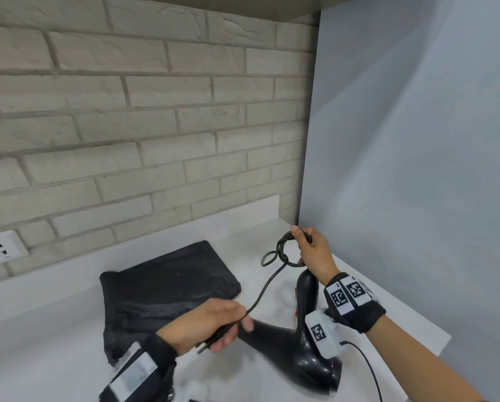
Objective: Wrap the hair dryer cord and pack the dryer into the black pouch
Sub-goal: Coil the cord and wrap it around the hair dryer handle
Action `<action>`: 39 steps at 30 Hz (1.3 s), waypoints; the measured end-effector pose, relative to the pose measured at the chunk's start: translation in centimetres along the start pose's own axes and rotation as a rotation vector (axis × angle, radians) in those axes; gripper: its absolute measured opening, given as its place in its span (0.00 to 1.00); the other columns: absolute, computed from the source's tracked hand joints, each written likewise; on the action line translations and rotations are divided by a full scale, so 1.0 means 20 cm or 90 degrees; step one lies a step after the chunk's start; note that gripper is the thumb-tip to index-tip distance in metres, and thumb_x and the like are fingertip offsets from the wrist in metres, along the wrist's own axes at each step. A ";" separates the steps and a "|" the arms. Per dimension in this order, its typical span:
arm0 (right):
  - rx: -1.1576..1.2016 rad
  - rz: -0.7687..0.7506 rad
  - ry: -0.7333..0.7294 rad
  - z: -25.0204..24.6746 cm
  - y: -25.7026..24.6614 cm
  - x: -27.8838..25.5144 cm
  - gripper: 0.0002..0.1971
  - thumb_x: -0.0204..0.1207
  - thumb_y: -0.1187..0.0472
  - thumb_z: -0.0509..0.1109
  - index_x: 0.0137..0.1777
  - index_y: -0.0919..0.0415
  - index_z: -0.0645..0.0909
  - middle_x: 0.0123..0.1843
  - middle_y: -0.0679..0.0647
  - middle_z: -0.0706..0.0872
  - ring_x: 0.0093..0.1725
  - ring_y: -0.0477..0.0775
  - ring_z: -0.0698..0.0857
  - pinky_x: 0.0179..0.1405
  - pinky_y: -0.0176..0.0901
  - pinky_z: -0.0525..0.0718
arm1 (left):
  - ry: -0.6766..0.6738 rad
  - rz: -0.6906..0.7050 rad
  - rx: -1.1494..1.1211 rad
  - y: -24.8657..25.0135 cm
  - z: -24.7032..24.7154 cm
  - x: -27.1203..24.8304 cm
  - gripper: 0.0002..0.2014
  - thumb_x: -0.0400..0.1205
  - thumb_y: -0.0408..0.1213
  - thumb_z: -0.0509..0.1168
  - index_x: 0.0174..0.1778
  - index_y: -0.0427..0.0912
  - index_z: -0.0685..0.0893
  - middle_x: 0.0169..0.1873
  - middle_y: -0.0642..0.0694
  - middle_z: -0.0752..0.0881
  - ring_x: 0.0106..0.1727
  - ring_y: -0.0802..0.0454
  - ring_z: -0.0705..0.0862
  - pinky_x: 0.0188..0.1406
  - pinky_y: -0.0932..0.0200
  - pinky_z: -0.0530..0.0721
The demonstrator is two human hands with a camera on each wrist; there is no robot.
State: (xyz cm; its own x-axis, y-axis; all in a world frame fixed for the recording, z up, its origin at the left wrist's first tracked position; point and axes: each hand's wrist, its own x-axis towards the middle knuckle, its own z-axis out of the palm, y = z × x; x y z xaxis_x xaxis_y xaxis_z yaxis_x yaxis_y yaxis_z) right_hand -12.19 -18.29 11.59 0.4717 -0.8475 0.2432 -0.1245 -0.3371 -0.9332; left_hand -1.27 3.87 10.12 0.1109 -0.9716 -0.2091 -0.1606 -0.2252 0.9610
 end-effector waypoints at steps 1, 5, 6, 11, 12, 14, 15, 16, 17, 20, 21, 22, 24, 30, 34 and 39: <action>0.001 0.004 0.005 -0.01 0.00 0.00 0.18 0.79 0.49 0.64 0.32 0.58 0.67 0.27 0.50 0.67 0.30 0.52 0.70 0.45 0.66 0.82 | -0.013 -0.026 0.026 -0.04 -0.06 -0.05 0.15 0.85 0.43 0.56 0.40 0.41 0.84 0.19 0.49 0.75 0.16 0.58 0.71 0.18 0.68 0.68; 0.001 -0.004 -0.004 0.00 0.00 0.00 0.17 0.78 0.49 0.65 0.32 0.57 0.68 0.27 0.49 0.68 0.30 0.52 0.70 0.45 0.68 0.82 | -0.036 -0.183 0.199 -0.21 -0.23 -0.17 0.17 0.84 0.39 0.58 0.31 0.51 0.84 0.19 0.54 0.81 0.21 0.62 0.76 0.25 0.68 0.73; -0.009 -0.012 -0.013 0.01 0.00 -0.01 0.17 0.78 0.50 0.65 0.32 0.58 0.69 0.27 0.49 0.69 0.30 0.52 0.71 0.45 0.68 0.82 | -0.030 -0.200 0.248 -0.24 -0.24 -0.17 0.18 0.84 0.40 0.59 0.29 0.52 0.85 0.20 0.55 0.82 0.23 0.62 0.77 0.28 0.68 0.74; -0.030 -0.048 -0.024 0.06 -0.04 -0.05 0.17 0.79 0.51 0.65 0.31 0.58 0.68 0.26 0.48 0.69 0.29 0.51 0.71 0.43 0.67 0.84 | 0.078 -0.200 0.449 -0.28 -0.17 -0.03 0.15 0.79 0.39 0.61 0.25 0.53 0.81 0.26 0.54 0.83 0.31 0.57 0.83 0.36 0.70 0.80; -0.032 -0.049 -0.025 0.06 -0.04 -0.05 0.18 0.79 0.51 0.65 0.31 0.58 0.68 0.25 0.48 0.68 0.28 0.50 0.71 0.43 0.66 0.84 | 0.111 -0.173 0.440 -0.27 -0.15 0.00 0.14 0.80 0.39 0.60 0.28 0.52 0.80 0.28 0.53 0.84 0.33 0.53 0.85 0.38 0.67 0.82; -0.035 -0.048 -0.029 0.06 -0.04 -0.05 0.18 0.79 0.50 0.65 0.32 0.58 0.68 0.25 0.48 0.68 0.28 0.50 0.70 0.42 0.65 0.83 | 0.226 -0.077 0.423 -0.22 -0.11 0.07 0.08 0.80 0.39 0.61 0.36 0.51 0.81 0.36 0.54 0.85 0.41 0.53 0.87 0.46 0.65 0.82; -0.036 -0.046 -0.028 0.05 -0.04 -0.05 0.18 0.79 0.50 0.65 0.33 0.59 0.68 0.25 0.48 0.68 0.28 0.50 0.70 0.42 0.65 0.83 | 0.299 -0.017 0.405 -0.16 -0.08 0.10 0.05 0.80 0.38 0.62 0.40 0.51 0.81 0.39 0.54 0.86 0.43 0.54 0.86 0.47 0.66 0.81; -0.036 -0.044 -0.025 0.04 -0.04 -0.05 0.18 0.79 0.50 0.65 0.33 0.59 0.69 0.25 0.48 0.68 0.29 0.50 0.70 0.42 0.65 0.83 | 0.366 0.041 0.369 -0.10 -0.05 0.13 0.04 0.80 0.37 0.63 0.43 0.49 0.82 0.40 0.52 0.86 0.42 0.55 0.85 0.45 0.67 0.80; -0.035 -0.043 -0.022 0.04 -0.03 -0.05 0.18 0.79 0.49 0.65 0.33 0.59 0.68 0.26 0.48 0.68 0.29 0.51 0.70 0.42 0.65 0.83 | 0.417 0.088 0.327 -0.03 -0.02 0.16 0.03 0.80 0.37 0.64 0.45 0.47 0.83 0.40 0.49 0.87 0.39 0.54 0.86 0.41 0.68 0.80; -0.036 -0.047 -0.019 0.03 -0.03 -0.05 0.18 0.79 0.50 0.65 0.32 0.57 0.67 0.25 0.48 0.68 0.28 0.51 0.70 0.42 0.65 0.82 | 0.498 0.169 0.273 0.14 0.06 0.24 0.08 0.79 0.37 0.66 0.53 0.41 0.83 0.39 0.46 0.85 0.35 0.51 0.86 0.38 0.69 0.81; -0.037 -0.051 -0.019 0.03 -0.04 -0.06 0.18 0.79 0.50 0.65 0.31 0.57 0.67 0.26 0.48 0.68 0.28 0.50 0.70 0.42 0.64 0.82 | 0.510 0.193 0.285 0.18 0.09 0.27 0.11 0.79 0.39 0.66 0.56 0.41 0.83 0.39 0.47 0.85 0.36 0.52 0.85 0.41 0.66 0.81; -0.037 -0.055 -0.020 0.03 -0.04 -0.06 0.18 0.79 0.51 0.65 0.31 0.57 0.67 0.26 0.48 0.69 0.28 0.50 0.70 0.41 0.63 0.82 | 0.513 0.209 0.312 0.21 0.12 0.30 0.13 0.79 0.40 0.67 0.58 0.42 0.82 0.40 0.47 0.84 0.38 0.52 0.85 0.44 0.63 0.81; -0.036 -0.060 -0.025 0.03 -0.04 -0.07 0.18 0.79 0.50 0.64 0.31 0.56 0.67 0.26 0.49 0.70 0.29 0.50 0.71 0.40 0.62 0.82 | 0.509 0.218 0.391 0.25 0.17 0.34 0.16 0.80 0.42 0.65 0.63 0.44 0.80 0.47 0.46 0.82 0.43 0.51 0.85 0.47 0.62 0.79; -0.038 -0.063 -0.034 0.02 -0.03 -0.06 0.17 0.79 0.49 0.64 0.36 0.62 0.72 0.26 0.49 0.71 0.28 0.50 0.71 0.38 0.59 0.82 | 0.510 0.187 0.442 0.27 0.17 0.39 0.10 0.81 0.40 0.63 0.56 0.43 0.81 0.49 0.47 0.85 0.45 0.49 0.84 0.44 0.60 0.77; -0.047 -0.063 -0.031 0.01 -0.02 -0.05 0.17 0.79 0.50 0.65 0.32 0.57 0.69 0.25 0.47 0.70 0.28 0.49 0.71 0.39 0.58 0.82 | 0.454 0.180 0.408 0.24 0.13 0.39 0.07 0.80 0.36 0.63 0.52 0.41 0.82 0.45 0.46 0.88 0.39 0.53 0.81 0.43 0.60 0.79; -0.031 -0.070 -0.054 0.01 -0.03 -0.06 0.18 0.79 0.50 0.64 0.32 0.59 0.68 0.25 0.47 0.67 0.27 0.48 0.69 0.34 0.54 0.80 | 0.455 0.260 0.384 0.25 0.06 0.38 0.08 0.82 0.31 0.60 0.52 0.37 0.84 0.48 0.44 0.86 0.47 0.54 0.78 0.48 0.68 0.73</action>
State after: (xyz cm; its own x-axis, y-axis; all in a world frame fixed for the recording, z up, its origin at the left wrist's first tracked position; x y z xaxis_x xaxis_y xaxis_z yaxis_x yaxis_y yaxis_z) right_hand -12.58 -17.00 11.80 0.5563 -0.7678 0.3177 -0.1094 -0.4467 -0.8880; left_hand -2.34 -4.82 13.19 0.4650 -0.7560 0.4608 -0.7627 -0.0778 0.6420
